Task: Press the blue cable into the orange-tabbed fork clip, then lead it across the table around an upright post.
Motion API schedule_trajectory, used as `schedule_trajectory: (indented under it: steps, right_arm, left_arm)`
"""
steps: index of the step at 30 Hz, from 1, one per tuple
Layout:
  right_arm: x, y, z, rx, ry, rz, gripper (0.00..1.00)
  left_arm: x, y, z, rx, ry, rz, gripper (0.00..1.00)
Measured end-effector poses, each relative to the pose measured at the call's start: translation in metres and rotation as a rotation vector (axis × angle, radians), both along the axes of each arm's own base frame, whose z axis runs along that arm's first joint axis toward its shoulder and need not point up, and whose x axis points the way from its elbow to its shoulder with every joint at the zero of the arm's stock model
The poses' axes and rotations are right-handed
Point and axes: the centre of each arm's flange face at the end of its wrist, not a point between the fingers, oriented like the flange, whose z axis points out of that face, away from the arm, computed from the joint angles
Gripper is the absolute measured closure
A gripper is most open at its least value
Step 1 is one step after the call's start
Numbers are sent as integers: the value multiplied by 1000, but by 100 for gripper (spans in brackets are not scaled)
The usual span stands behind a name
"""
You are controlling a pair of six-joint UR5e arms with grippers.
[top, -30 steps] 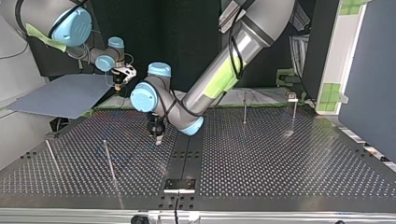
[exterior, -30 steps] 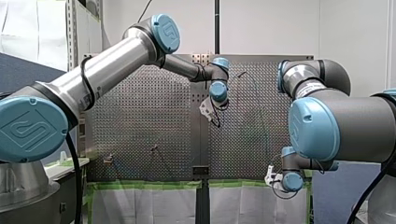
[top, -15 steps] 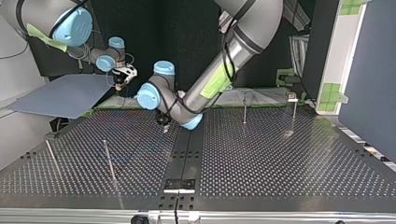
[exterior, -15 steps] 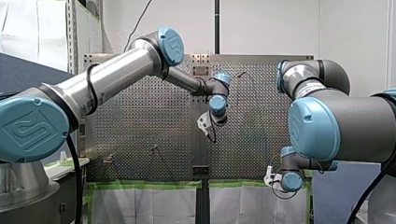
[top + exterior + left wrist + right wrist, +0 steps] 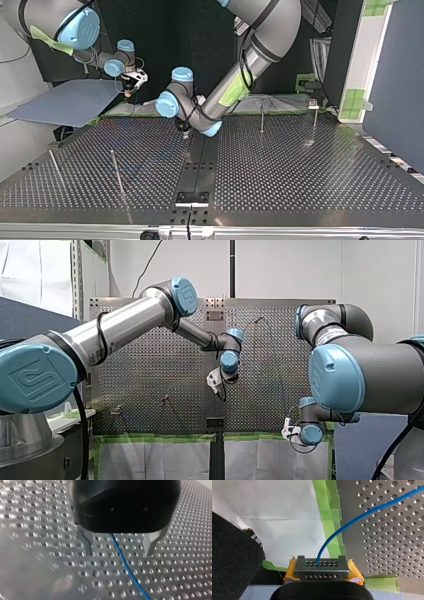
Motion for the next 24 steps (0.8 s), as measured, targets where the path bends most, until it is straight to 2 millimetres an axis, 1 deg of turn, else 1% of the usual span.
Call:
schedule_trajectory:
  steps: [5, 8, 12, 15, 19, 24]
  right_arm:
    - [2, 0, 0, -1, 1, 3, 100]
    - [3, 1, 0, -1, 3, 5, 100]
    - [4, 2, 0, -1, 6, 8, 100]
    - [6, 2, 0, -1, 9, 11, 100]
    - [8, 3, 0, -2, 14, 15, 100]
    - [10, 4, 0, -3, 18, 19, 100]
  left_arm:
    - [6, 14, -18, -4, 7, 0, 0]
    - [14, 28, -28, -4, 8, 15, 0]
    - [26, 52, -44, 15, 6, 43, 0]
    - [30, 65, -55, 30, 3, 58, 0]
    - [33, 80, -69, 34, 3, 77, 0]
    - [28, 91, -87, 41, 2, 88, 0]
